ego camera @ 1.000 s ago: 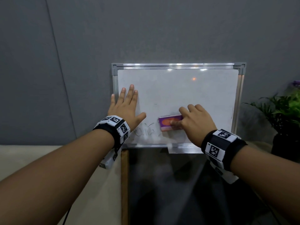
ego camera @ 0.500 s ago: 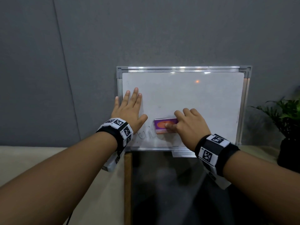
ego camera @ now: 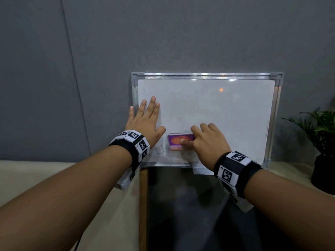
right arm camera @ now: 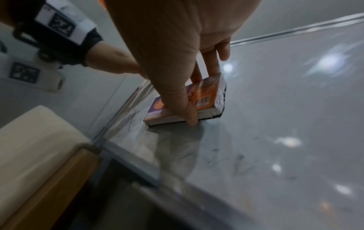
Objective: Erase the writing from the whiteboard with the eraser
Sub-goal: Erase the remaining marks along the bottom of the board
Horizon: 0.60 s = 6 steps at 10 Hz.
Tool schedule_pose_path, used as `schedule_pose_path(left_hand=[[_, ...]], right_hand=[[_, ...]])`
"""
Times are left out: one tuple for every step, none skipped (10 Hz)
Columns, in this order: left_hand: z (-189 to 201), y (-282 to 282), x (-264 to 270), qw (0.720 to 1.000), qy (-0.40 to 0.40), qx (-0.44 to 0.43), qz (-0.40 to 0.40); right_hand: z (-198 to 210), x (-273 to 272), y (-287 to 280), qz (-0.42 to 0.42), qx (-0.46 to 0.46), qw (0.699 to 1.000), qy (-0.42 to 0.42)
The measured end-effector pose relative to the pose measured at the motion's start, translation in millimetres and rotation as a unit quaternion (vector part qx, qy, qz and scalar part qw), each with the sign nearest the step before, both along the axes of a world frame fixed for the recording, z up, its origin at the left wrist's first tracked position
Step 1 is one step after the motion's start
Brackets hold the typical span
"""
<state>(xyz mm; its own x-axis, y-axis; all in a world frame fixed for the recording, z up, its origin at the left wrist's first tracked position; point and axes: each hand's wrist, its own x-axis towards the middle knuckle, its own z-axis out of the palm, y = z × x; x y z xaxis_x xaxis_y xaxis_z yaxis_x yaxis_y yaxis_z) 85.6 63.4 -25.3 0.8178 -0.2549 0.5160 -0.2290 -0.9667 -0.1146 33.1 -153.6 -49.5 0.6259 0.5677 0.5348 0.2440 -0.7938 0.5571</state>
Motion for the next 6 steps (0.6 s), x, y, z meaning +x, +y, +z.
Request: schedule_pose_path(left_hand=[[0.1,0.5,-0.5,1.000,0.001,0.000,0.001],[-0.6,0.9,0.4,1.000,-0.003,0.002,0.000],[-0.5,0.4,1.3,1.000,-0.001,0.004,-0.001],[-0.5,0.5,1.2,1.000,0.000,0.005,0.000],[-0.2,1.3,0.9,1.000,0.001,0.004,0.000],[-0.2,1.8,0.4,1.000,0.002,0.003,-0.001]], right_hand=[[-16.6,-0.5,1.2,0.011,-0.039,0.999,0.028],[-9.2,0.0,-16.3,0.023,-0.007,1.000,-0.009],[15.2,4.0,-29.1,0.005,0.066,0.995,-0.073],[30.4,10.3,-19.6,-0.018,0.108,0.990,-0.092],[20.2,11.1,-1.3,-0.001,0.098,0.993,-0.061],[4.3,5.8,-5.5,-0.002,0.057,0.998,-0.026]])
